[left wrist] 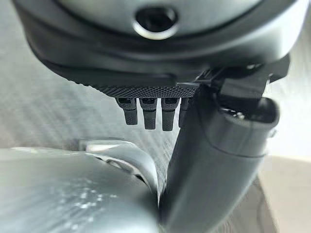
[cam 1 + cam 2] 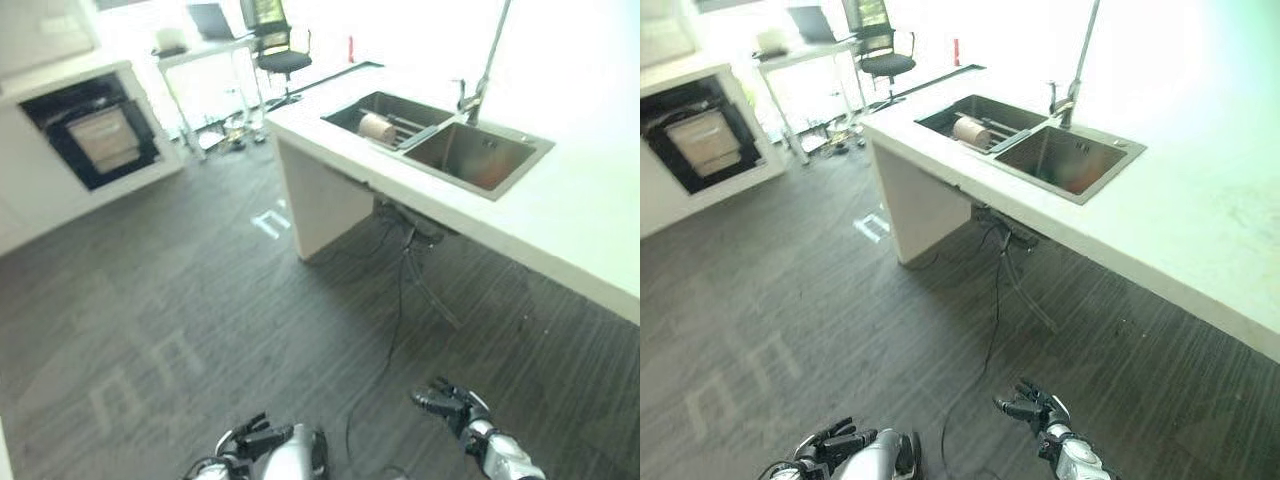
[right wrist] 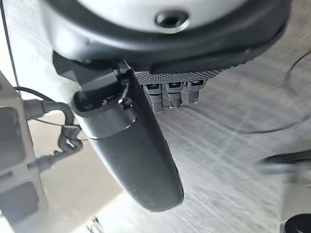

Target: Place the dishes in the dishwasher.

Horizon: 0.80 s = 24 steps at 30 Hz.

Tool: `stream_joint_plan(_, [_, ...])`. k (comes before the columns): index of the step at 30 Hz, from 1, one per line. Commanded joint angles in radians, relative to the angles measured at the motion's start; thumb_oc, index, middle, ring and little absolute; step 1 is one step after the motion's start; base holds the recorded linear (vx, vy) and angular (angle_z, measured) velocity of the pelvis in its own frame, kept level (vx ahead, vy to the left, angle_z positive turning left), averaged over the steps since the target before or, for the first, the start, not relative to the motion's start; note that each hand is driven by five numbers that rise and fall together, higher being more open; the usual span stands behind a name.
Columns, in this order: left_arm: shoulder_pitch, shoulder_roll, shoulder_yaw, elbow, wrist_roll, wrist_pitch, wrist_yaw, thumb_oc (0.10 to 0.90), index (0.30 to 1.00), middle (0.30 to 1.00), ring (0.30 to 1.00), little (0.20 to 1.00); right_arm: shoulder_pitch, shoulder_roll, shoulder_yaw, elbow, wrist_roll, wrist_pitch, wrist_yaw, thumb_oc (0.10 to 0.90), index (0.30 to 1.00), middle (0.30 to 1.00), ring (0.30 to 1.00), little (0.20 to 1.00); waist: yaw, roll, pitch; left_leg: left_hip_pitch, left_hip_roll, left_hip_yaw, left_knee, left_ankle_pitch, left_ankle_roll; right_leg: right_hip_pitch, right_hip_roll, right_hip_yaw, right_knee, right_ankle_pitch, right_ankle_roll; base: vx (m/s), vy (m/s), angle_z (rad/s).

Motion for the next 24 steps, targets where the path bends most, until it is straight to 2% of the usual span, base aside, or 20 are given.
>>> stream_joint_plan(1, [0.062, -0.046, -0.036, 0.088, -0.036, 0.059, 0.036, 0.8, 0.9, 0.9, 0.9, 0.9, 0.002, -0.028, -0.027, 0.012, -0.014, -0.05, 0.014, 0.8, 0.9, 0.9, 0.9, 0.9, 0.027, 0.016, -0.016, 0.038, 0.109, -0.026, 0.081, 0.048, -0.027, -0.148, -0.007, -0.01, 0.1, 0.024, 0.14, 0.58, 0.468, -0.67])
stream_joint_plan(3, [0.049, -0.048, -0.023, 0.097, -0.041, 0.06, 0.035, 0.8, 0.9, 0.9, 0.9, 0.9, 0.01, -0.022, -0.032, 0.026, -0.027, -0.048, 0.005, 0.8, 0.9, 0.9, 0.9, 0.9, 0.026, 0.011, -0.023, 0.061, 0.112, 0.008, 0.081, 0.05, -0.018, -0.128, -0.032, -0.01, 0.1, 0.005, 0.153, 0.46, 0.399, -0.55])
stream_joint_plan(5, [0.048, -0.046, -0.018, 0.104, -0.032, 0.047, 0.027, 0.8, 0.9, 0.9, 0.9, 0.9, 0.014, -0.019, -0.034, 0.034, -0.034, -0.045, -0.006, 0.8, 0.9, 0.9, 0.9, 0.9, 0.03, 0.003, -0.025, 0.084, 0.084, -0.008, 0.081, 0.027, -0.003, -0.111, -0.052, -0.006, 0.1, -0.002, 0.162, 0.37, 0.337, -0.22])
stream_joint_plan(7, [0.037, -0.032, -0.028, 0.111, 0.007, 0.044, 0.028, 0.8, 0.9, 0.9, 0.9, 0.9, 0.03, -0.017, -0.068, 0.06, -0.026, -0.027, -0.02, 0.8, 0.9, 0.9, 0.9, 0.9, 0.035, -0.01, -0.033, 0.12, 0.025, -0.004, 0.081, -0.008, 0.034, -0.068, -0.079, -0.02, 0.1, -0.003, 0.165, 0.45, 0.403, 0.07])
stream_joint_plan(8, [0.028, -0.022, -0.035, 0.115, 0.04, 0.043, 0.019, 0.8, 0.9, 0.9, 0.9, 0.9, 0.04, -0.01, -0.085, 0.076, -0.009, -0.016, -0.028, 0.8, 0.9, 0.9, 0.9, 0.9, 0.031, -0.015, -0.04, 0.138, 0.009, 0.017, 0.081, -0.024, 0.051, -0.037, -0.091, -0.042, 0.1, 0.031, 0.176, 0.43, 0.408, 0.32])
stream_joint_plan(9, [0.021, -0.014, -0.045, 0.113, 0.062, 0.045, 0.016, 0.8, 0.9, 0.9, 0.9, 0.9, 0.05, -0.001, -0.096, 0.087, -0.001, -0.009, -0.037, 0.8, 0.9, 0.9, 0.9, 0.9, 0.024, -0.013, -0.049, 0.151, -0.003, 0.031, 0.081, -0.044, 0.072, -0.011, -0.105, -0.064, 0.128, 0.12, 0.201, 0.39, 0.408, 0.51])
stream_joint_plan(11, [0.008, -0.003, -0.066, 0.118, 0.085, 0.04, 0.015, 0.8, 0.9, 0.9, 0.9, 0.9, 0.067, 0.011, -0.104, 0.106, -0.001, -0.004, -0.045, 0.8, 0.9, 0.9, 0.9, 0.9, 0.01, -0.003, -0.052, 0.186, -0.047, 0.016, 0.081, -0.08, 0.114, -0.082, -0.132, -0.061, 0.347, 0.256, 0.243, 0.34, 0.421, 0.39])
stream_joint_plan(12, [0.004, 0.001, -0.074, 0.12, 0.092, 0.041, 0.018, 0.8, 0.9, 0.9, 0.9, 0.9, 0.072, 0.013, -0.106, 0.116, -0.006, -0.006, -0.043, 0.8, 0.9, 0.9, 0.9, 0.9, 0.002, 0.007, -0.05, 0.205, -0.058, 0.014, 0.081, -0.097, 0.129, -0.135, -0.142, -0.069, 0.46, 0.299, 0.246, 0.33, 0.467, 0.43])
stream_joint_plan(13, [0.0, 0.004, -0.083, 0.121, 0.083, 0.044, 0.028, 0.8, 0.9, 0.9, 0.9, 0.9, 0.075, 0.015, -0.1, 0.125, -0.017, -0.005, -0.043, 0.8, 0.9, 0.9, 0.9, 0.9, -0.009, 0.026, -0.044, 0.233, -0.062, 0.01, 0.081, -0.118, 0.142, -0.232, -0.163, -0.075, 0.597, 0.334, 0.24, 0.28, 0.417, 0.43])
stream_joint_plan(14, [-0.006, 0.008, -0.091, 0.12, 0.063, 0.049, 0.031, 0.8, 0.9, 0.9, 0.9, 0.9, 0.073, 0.019, -0.09, 0.138, -0.02, -0.011, -0.043, 0.8, 0.9, 0.9, 0.9, 0.9, -0.026, 0.04, -0.032, 0.264, -0.068, 0.009, 0.081, -0.138, 0.153, -0.339, -0.137, -0.083, 0.669, 0.321, 0.225, 0.3, 0.328, 0.32])
stream_joint_plan(15, [-0.013, 0.017, -0.091, 0.115, 0.078, 0.056, 0.013, 0.8, 0.9, 0.9, 0.9, 0.9, 0.071, 0.024, -0.083, 0.153, -0.014, -0.019, -0.052, 0.8, 0.9, 0.9, 0.9, 0.9, -0.049, 0.044, -0.018, 0.295, -0.076, 0.003, 0.081, -0.152, 0.155, -0.419, -0.08, -0.107, 0.648, 0.286, 0.217, 0.32, 0.162, -0.11])
stream_joint_plan(16, [-0.022, 0.023, -0.093, 0.107, 0.111, 0.065, 0.001, 0.8, 0.9, 0.9, 0.9, 0.9, 0.076, 0.025, -0.086, 0.163, 0.006, -0.027, -0.057, 0.8, 0.9, 0.9, 0.9, 0.9, -0.067, 0.044, -0.011, 0.319, -0.087, -0.015, 0.081, -0.167, 0.152, -0.456, -0.057, -0.146, 0.571, 0.278, 0.217, 0.29, 0.05, -0.09])
stream_joint_plan(17, [-0.026, 0.024, -0.097, 0.104, 0.122, 0.07, -0.003, 0.8, 0.9, 0.9, 0.9, 0.9, 0.077, 0.024, -0.089, 0.165, 0.013, -0.027, -0.058, 0.8, 0.9, 0.9, 0.9, 0.9, -0.072, 0.043, -0.008, 0.328, -0.091, -0.019, 0.081, -0.176, 0.151, -0.465, -0.061, -0.165, 0.532, 0.283, 0.219, 0.34, 0.007, 0.3])
stream_joint_plan(18, [-0.031, 0.025, -0.102, 0.099, 0.129, 0.082, -0.004, 0.8, 0.9, 0.9, 0.9, 0.9, 0.079, 0.022, -0.095, 0.169, 0.014, -0.024, -0.059, 0.8, 0.9, 0.9, 0.9, 0.9, -0.077, 0.035, 0.0, 0.357, -0.105, -0.026, 0.081, -0.208, 0.146, -0.47, -0.091, -0.192, 0.445, 0.277, 0.236, 0.38, -0.043, 0.9])
stream_joint_plan(19, [-0.035, 0.022, -0.111, 0.092, 0.122, 0.103, -0.004, 0.8, 0.9, 0.9, 0.9, 0.9, 0.081, 0.015, -0.11, 0.179, 0.001, -0.024, -0.05, 0.8, 0.9, 0.9, 0.9, 0.9, -0.102, 0.028, 0.02, 0.395, -0.113, -0.034, 0.081, -0.237, 0.141, -0.503, -0.119, -0.219, 0.268, 0.349, 0.242, 0.54, -0.142, 1.69])
stream_joint_plan(20, [-0.024, 0.011, -0.119, 0.091, 0.108, 0.112, 0.002, 0.8, 0.9, 0.9, 0.9, 0.9, 0.086, 0.008, -0.127, 0.185, -0.032, -0.025, -0.044, 0.8, 0.9, 0.9, 0.9, 0.9, -0.12, 0.022, 0.025, 0.435, -0.115, -0.039, 0.081, -0.28, 0.128, -0.508, -0.13, -0.202, 0.114, 0.389, 0.251, 0.41, -0.174, 1.35])
stream_joint_plan(22, [-0.01, -0.002, -0.123, 0.099, 0.109, 0.105, 0.006, 0.8, 0.9, 0.9, 0.9, 0.9, 0.087, 0.011, -0.135, 0.193, -0.033, -0.028, -0.042, 0.8, 0.9, 0.9, 0.9, 0.9, -0.126, 0.02, 0.018, 0.46, -0.114, -0.038, 0.081, -0.303, 0.12, -0.514, -0.131, -0.188, 0.1, 0.377, 0.248, 0.36, -0.241, 0.08])
stream_joint_plan(23, [0.011, -0.014, -0.122, 0.103, 0.084, 0.093, 0.027, 0.8, 0.9, 0.9, 0.9, 0.9, 0.087, 0.017, -0.136, 0.196, -0.008, -0.024, -0.035, 0.8, 0.9, 0.9, 0.9, 0.9, -0.128, 0.017, 0.004, 0.475, -0.113, -0.048, 0.081, -0.301, 0.112, -0.494, -0.11, -0.153, 0.1, 0.315, 0.219, 0.37, -0.335, -0.8])
stream_joint_plan(24, [0.02, -0.015, -0.115, 0.105, 0.073, 0.095, 0.028, 0.8, 0.9, 0.9, 0.9, 0.9, 0.087, 0.019, -0.136, 0.2, 0.003, -0.026, -0.032, 0.8, 0.9, 0.9, 0.9, 0.9, -0.128, 0.016, -0.003, 0.484, -0.112, -0.048, 0.081, -0.298, 0.108, -0.483, -0.099, -0.14, 0.1, 0.298, 0.207, 0.32, -0.343, -0.75])
